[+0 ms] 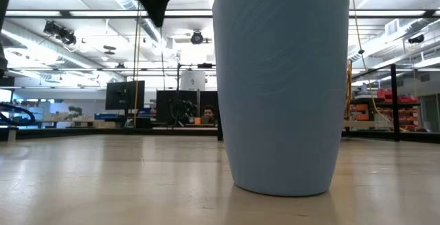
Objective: Stack small to large cups/mugs on shelf
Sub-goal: Put the purple cup on the shelf
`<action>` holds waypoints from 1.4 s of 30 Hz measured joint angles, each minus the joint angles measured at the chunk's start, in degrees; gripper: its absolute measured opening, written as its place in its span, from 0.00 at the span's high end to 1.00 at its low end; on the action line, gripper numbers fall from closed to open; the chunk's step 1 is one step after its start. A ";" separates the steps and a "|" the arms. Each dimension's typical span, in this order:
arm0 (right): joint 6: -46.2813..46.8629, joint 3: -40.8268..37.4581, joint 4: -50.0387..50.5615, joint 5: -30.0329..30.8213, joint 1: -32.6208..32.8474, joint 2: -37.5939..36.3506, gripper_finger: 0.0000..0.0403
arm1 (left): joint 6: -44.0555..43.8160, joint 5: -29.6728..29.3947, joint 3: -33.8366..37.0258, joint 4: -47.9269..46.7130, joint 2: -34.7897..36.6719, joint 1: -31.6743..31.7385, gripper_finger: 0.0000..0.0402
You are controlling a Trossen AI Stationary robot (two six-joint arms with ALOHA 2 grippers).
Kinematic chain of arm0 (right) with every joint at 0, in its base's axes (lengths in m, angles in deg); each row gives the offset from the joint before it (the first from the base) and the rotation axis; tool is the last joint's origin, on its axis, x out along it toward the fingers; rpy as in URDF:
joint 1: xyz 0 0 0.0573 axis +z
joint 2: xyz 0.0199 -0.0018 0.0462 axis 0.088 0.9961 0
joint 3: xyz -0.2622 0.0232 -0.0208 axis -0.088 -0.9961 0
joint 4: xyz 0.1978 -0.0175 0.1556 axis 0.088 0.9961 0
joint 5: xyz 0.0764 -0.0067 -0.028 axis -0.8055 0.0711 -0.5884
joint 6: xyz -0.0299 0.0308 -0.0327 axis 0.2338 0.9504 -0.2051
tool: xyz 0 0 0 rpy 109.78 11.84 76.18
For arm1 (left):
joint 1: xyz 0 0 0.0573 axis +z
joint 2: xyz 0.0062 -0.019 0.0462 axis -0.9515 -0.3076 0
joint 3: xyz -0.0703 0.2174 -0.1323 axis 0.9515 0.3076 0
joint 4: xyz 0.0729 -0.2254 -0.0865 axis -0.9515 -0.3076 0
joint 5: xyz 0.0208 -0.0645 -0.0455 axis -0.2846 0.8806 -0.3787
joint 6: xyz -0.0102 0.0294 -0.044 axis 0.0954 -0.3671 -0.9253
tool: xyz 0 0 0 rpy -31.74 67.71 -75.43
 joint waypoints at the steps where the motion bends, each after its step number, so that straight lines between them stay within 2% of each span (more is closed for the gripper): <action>1: -0.04 0.00 0.09 -0.05 0.20 0.61 0.75 | -0.87 -0.02 2.28 -0.07 0.00 -0.61 0.90; 6: -0.83 -0.02 -0.10 0.65 1.89 2.52 0.75 | -7.84 0.26 15.80 0.77 3.56 -2.49 0.91; 10: -1.04 -0.02 -0.51 1.00 2.16 2.54 0.75 | -11.79 1.18 23.30 4.52 8.06 -3.92 0.92; 22: -1.16 -0.02 -1.35 2.95 1.68 2.96 0.75 | -22.94 2.79 39.37 13.35 19.42 -8.10 0.90; 30: -1.83 -0.09 -3.06 2.83 2.27 7.27 0.75 | -25.76 4.15 43.52 17.49 20.48 -11.09 0.91; 38: -1.60 -0.07 -3.69 2.99 2.04 7.52 0.75 | -26.55 4.24 43.63 18.45 20.46 -12.03 0.91; 42: -1.40 -0.02 -3.61 2.97 2.03 8.79 0.78 | -26.22 4.17 43.63 19.74 20.46 -12.01 0.93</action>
